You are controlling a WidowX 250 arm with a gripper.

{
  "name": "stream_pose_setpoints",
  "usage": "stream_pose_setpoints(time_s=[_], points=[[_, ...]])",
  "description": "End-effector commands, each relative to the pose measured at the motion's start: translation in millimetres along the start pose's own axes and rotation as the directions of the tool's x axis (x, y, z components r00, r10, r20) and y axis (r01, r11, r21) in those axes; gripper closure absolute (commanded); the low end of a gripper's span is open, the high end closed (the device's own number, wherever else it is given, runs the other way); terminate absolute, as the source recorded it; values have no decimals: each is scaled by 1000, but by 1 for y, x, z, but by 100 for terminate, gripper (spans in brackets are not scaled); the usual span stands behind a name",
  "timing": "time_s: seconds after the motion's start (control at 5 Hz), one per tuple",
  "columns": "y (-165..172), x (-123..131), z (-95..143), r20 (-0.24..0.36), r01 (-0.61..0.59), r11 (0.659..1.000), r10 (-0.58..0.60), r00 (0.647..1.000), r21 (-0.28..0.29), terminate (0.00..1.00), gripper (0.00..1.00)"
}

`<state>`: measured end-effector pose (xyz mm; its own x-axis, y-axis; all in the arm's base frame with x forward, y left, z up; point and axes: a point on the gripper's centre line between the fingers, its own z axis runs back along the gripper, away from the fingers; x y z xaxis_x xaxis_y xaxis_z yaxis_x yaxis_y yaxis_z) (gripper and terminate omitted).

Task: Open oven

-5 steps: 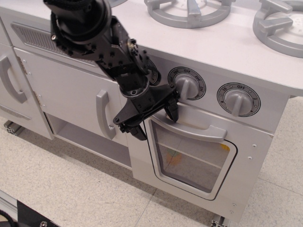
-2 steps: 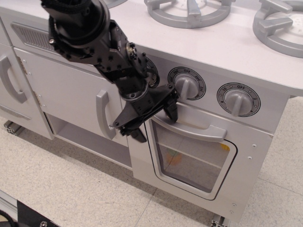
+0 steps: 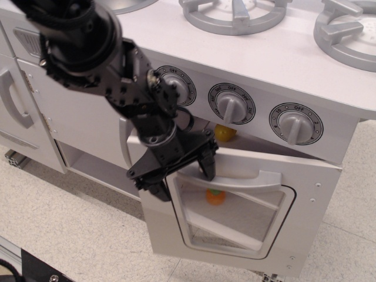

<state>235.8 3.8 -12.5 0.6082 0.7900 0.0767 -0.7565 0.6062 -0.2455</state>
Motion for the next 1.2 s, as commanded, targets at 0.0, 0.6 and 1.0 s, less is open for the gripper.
stream_pose_setpoints(time_s=[0.0,0.6,1.0], points=[[11,-20,36,-49,293,950,-289,956,111,0,0],[-10,21,69,69,400,892,-422,904,212,0,0],[-5,44,23,117,254,954,-274,955,160,0,0]])
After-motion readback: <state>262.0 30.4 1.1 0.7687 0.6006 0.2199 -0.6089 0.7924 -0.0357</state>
